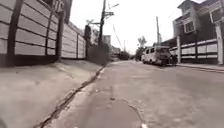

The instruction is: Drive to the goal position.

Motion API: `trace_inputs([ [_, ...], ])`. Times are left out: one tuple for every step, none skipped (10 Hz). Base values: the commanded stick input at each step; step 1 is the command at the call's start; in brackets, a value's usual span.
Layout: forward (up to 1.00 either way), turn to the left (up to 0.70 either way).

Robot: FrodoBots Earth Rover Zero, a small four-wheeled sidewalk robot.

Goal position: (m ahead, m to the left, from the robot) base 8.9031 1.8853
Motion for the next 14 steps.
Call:
trace_inputs([
  [0.7, 0.0],
  [0.7, 0.0],
  [0.7, 0.0],
  [0.7, 0.0],
  [0.7, 0.0],
  [0.7, 0.0],
  [0.7, 0.0],
  [0.7, 0.0],
  [0.7, 0.0],
  [0.7, 0.0],
  [0.7, -0.08],
  [0.7, -0.21],
  [0.7, -0.19],
  [0.7, 0.0],
])
